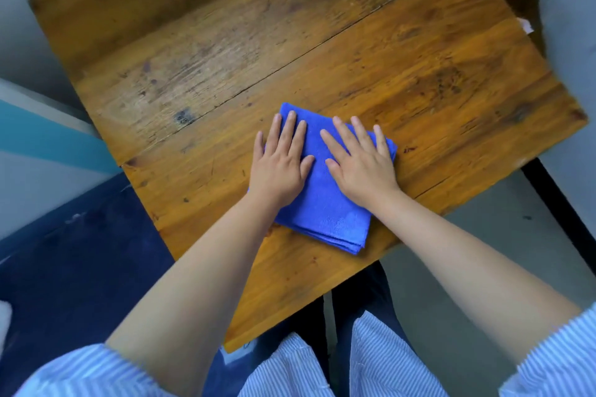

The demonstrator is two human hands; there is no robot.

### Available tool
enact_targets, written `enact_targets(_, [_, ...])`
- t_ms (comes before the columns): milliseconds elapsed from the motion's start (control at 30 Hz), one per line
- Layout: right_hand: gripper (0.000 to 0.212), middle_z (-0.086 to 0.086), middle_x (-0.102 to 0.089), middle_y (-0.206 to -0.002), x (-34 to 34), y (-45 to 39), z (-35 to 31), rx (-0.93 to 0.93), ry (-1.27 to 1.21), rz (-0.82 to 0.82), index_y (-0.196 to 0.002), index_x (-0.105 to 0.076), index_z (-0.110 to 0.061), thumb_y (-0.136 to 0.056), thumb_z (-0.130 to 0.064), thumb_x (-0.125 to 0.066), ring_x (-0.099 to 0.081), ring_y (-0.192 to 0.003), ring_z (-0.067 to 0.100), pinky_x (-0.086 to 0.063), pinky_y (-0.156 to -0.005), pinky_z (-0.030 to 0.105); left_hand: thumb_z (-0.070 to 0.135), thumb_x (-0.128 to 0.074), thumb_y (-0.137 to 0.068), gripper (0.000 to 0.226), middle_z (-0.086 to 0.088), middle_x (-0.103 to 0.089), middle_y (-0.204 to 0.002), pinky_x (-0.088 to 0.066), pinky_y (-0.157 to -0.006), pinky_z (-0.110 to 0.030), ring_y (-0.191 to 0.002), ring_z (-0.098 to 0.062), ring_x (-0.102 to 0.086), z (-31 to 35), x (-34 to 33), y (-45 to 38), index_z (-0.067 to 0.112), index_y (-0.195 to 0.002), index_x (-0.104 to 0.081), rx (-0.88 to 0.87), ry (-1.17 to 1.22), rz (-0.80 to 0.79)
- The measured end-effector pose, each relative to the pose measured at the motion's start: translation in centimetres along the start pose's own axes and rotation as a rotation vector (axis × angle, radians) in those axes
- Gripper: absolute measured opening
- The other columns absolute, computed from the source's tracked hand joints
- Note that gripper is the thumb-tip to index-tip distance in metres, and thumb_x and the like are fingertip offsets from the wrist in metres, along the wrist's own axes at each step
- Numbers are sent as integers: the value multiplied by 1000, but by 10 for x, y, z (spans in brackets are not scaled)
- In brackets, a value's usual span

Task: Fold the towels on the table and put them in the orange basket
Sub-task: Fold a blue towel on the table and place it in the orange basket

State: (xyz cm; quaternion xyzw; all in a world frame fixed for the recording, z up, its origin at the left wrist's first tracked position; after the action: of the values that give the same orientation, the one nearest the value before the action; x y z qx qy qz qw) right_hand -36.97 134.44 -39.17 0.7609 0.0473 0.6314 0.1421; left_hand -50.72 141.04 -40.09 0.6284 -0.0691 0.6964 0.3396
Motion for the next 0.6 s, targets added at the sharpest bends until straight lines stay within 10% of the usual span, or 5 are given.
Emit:
enact_targets(367, [57,3,-7,-157,10,0,34,-153,36,-129,-147,-10,-18,-96,-40,-27,0,-144,27,2,-113,53,44,-30,-95,62,-7,-7,-157,-3,-116,-44,-145,-23,0,-20,-12,37,14,-147,-14,355,182,12])
enact_targets(600, [53,6,-29,-151,44,-11,36,-8,97,-202,-140,-31,-9,-94,-35,-38,-15,-142,24,-10,-115,45,39,-38,-93,53,-19,-52,-124,-40,-86,-43,-111,-36,-47,-15,-1,86,3,-131,-46,574,161,-17])
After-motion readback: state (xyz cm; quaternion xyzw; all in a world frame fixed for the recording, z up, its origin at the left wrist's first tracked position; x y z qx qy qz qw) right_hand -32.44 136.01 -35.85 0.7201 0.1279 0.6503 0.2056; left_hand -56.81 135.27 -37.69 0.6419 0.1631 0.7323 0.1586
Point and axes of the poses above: each hand's wrist, its own y-axis away from the middle knuckle, its own x-axis out of the back of the hand, z = x × y, the point moved 1 cm from there along -y, towards the middle knuckle
